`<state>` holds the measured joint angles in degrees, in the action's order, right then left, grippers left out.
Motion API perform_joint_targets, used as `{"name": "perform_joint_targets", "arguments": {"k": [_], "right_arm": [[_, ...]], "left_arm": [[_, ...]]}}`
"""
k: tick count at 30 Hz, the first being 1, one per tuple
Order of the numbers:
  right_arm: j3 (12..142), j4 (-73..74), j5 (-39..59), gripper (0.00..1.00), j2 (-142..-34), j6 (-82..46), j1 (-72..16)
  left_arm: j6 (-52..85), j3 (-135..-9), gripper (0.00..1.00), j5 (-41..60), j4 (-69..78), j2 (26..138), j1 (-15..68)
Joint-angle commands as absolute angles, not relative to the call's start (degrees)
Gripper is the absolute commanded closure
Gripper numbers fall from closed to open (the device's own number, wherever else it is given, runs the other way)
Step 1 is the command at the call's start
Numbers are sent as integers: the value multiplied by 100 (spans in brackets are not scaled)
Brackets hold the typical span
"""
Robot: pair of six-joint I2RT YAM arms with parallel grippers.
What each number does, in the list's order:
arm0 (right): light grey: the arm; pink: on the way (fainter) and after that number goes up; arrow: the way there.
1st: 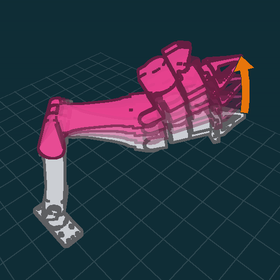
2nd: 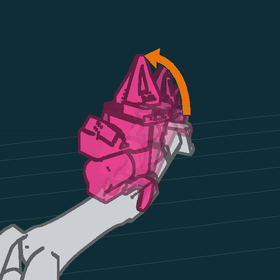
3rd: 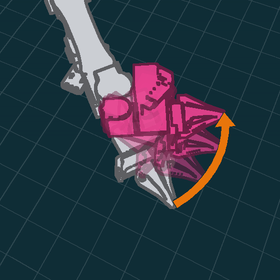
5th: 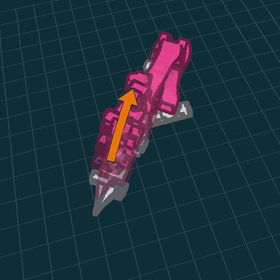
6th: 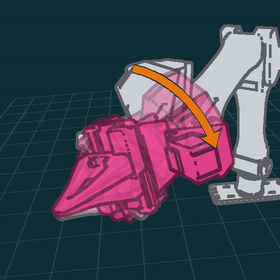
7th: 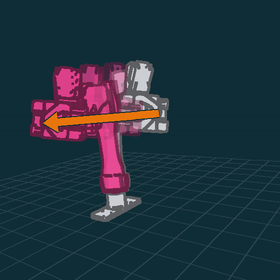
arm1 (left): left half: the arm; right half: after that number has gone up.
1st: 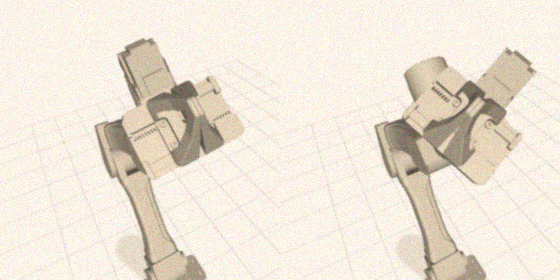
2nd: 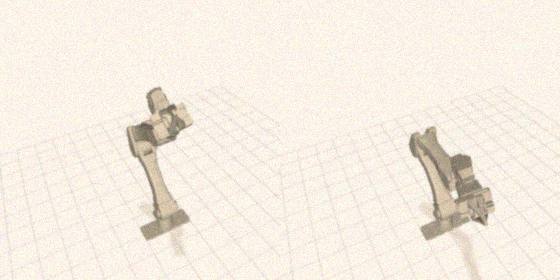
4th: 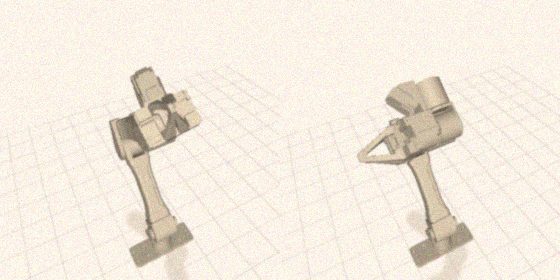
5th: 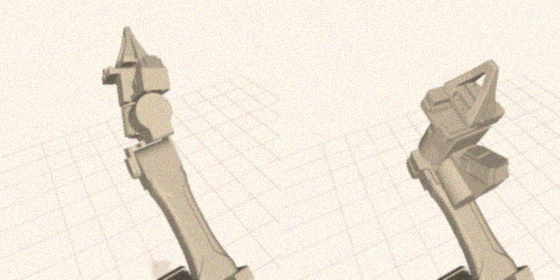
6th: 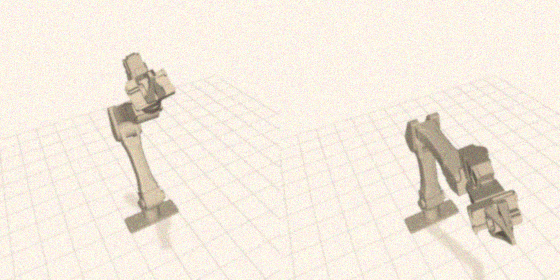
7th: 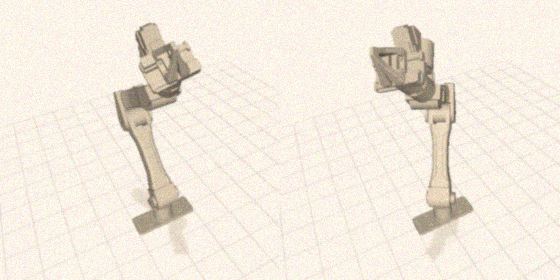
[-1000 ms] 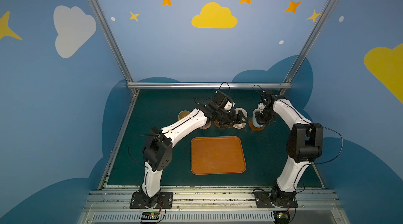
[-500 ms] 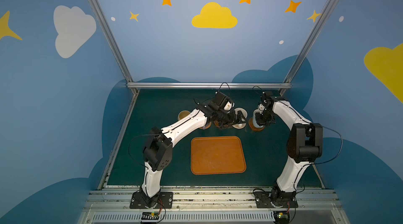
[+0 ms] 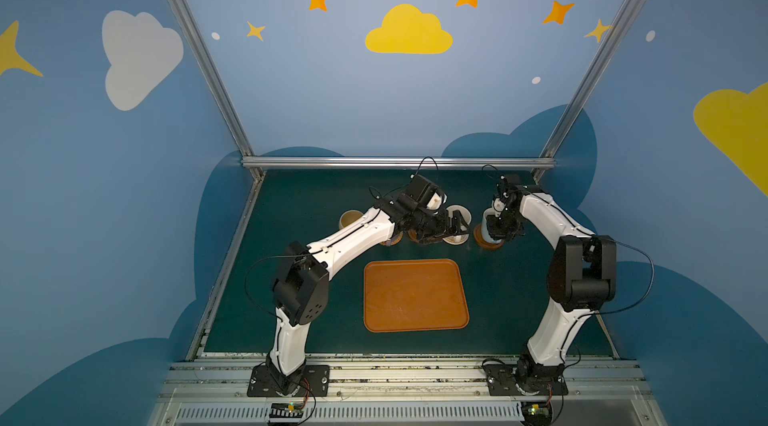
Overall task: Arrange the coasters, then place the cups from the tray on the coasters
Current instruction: 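Lower the light-blue-handled mug onto the brown coaster and open the right gripper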
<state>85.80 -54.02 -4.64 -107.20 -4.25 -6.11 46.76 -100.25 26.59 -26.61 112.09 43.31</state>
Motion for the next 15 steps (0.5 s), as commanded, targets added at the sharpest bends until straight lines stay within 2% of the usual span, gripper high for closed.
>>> {"name": "perform_joint_targets", "arguments": {"k": [1, 14, 15], "right_arm": [[8595, -5349, -269, 87, -10809, -558, -602], [8483, -5359, -369, 73, -10675, -599, -565], [8494, -5385, -369, 70, -10679, -611, -563]], "left_arm": [[4614, -9865, 0, 2583, -2526, 11035, 4346], [4717, -9731, 0, 2655, -2340, 10997, 4341], [4711, -9730, 0, 2659, -2337, 10990, 4337]]}}
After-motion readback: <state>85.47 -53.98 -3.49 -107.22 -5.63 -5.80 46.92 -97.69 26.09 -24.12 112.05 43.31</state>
